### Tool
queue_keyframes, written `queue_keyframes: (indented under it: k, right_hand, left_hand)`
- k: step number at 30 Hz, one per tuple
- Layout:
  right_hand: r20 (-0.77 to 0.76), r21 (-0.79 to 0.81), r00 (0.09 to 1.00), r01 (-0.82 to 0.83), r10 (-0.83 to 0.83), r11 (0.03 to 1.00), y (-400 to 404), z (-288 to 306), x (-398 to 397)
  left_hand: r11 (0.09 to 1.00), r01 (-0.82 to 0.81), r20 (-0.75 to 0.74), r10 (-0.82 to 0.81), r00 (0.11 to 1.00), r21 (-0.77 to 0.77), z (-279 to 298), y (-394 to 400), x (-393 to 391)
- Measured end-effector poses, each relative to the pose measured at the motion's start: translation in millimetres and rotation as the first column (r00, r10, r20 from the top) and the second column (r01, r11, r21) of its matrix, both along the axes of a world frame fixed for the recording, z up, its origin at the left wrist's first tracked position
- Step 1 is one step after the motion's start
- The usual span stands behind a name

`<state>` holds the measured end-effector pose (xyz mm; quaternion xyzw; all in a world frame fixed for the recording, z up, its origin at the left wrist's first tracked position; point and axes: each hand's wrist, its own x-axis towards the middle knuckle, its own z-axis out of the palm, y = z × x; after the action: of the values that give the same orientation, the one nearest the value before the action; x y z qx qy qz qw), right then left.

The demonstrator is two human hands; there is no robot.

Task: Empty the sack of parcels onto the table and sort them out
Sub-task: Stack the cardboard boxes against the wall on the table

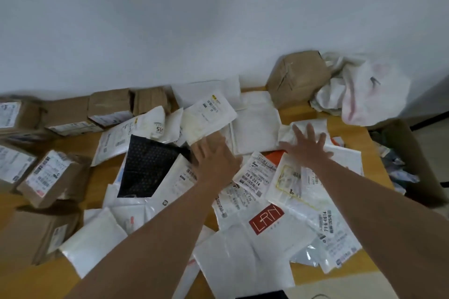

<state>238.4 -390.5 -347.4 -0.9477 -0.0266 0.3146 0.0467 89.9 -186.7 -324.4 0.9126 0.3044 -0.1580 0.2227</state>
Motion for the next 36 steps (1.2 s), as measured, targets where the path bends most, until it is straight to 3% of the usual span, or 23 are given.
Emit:
queue_keyframes:
  k: [2, 6, 7, 9, 11, 12, 14, 16, 19, 26, 30, 32, 36]
  right_hand:
    - [-0.091, -0.033, 0.993, -0.072, 0.069, 0.997, 5, -10, 0]
    - [-0.096, -0.086, 0.960, -0.270, 0.262, 0.959, 8, -4, 5]
    - [-0.015, -0.086, 0.954, -0.300, 0.300, 0.950, 11, 7, 12]
    - [0.363, -0.050, 0.862, -0.361, 0.354, 0.931, 21, 32, 28]
    - [0.700, 0.032, 0.677, -0.346, 0.226, 0.938, 32, 48, 51]
    - [0.767, 0.087, 0.629, -0.302, 0.130, 0.949, 39, 56, 63]
    - [0.659, 0.226, 0.750, -0.126, -0.056, 0.966, 49, 64, 89]
    - [0.461, 0.233, 0.877, 0.026, -0.134, 0.972, 54, 65, 112]
    - [0.391, 0.173, 0.910, 0.074, -0.137, 0.982, 58, 61, 129]
    - [0.503, 0.148, 0.857, 0.044, -0.114, 0.988, 75, 68, 116]
    - [0.763, 0.154, 0.643, -0.074, -0.072, 0.985, 90, 97, 91]
    - [0.815, 0.186, 0.575, -0.151, -0.066, 0.971, 100, 113, 78]
    - [0.778, 0.400, 0.605, -0.268, -0.170, 0.877, 133, 144, 43]
  left_hand:
    - [0.998, -0.026, -0.001, 0.026, 1.000, 0.049, -4, -1, 2]
    - [0.983, -0.160, 0.035, 0.158, 0.987, 0.087, -11, -8, 21]
    - [0.979, -0.183, 0.040, 0.180, 0.983, 0.094, -11, -9, 25]
    - [0.973, -0.204, 0.042, 0.201, 0.979, 0.107, -11, -8, 29]
    - [0.970, -0.212, 0.048, 0.208, 0.977, 0.116, -8, -8, 28]
    - [0.969, -0.215, 0.054, 0.210, 0.976, 0.120, -5, -8, 28]
    - [0.965, -0.222, 0.067, 0.215, 0.974, 0.137, 1, -8, 27]
    - [0.965, -0.220, 0.079, 0.210, 0.974, 0.146, 8, -5, 27]
    - [0.968, -0.216, 0.097, 0.204, 0.974, 0.131, 21, 2, 28]
    - [0.969, -0.243, 0.092, 0.238, 0.967, 0.041, 48, 26, 33]
    - [0.955, -0.269, 0.147, 0.286, 0.947, -0.127, 68, 46, 36]
    - [0.936, -0.263, 0.163, 0.304, 0.939, -0.233, 84, 55, 37]
    - [0.849, -0.351, 0.262, 0.470, 0.843, -0.394, 121, 81, 29]
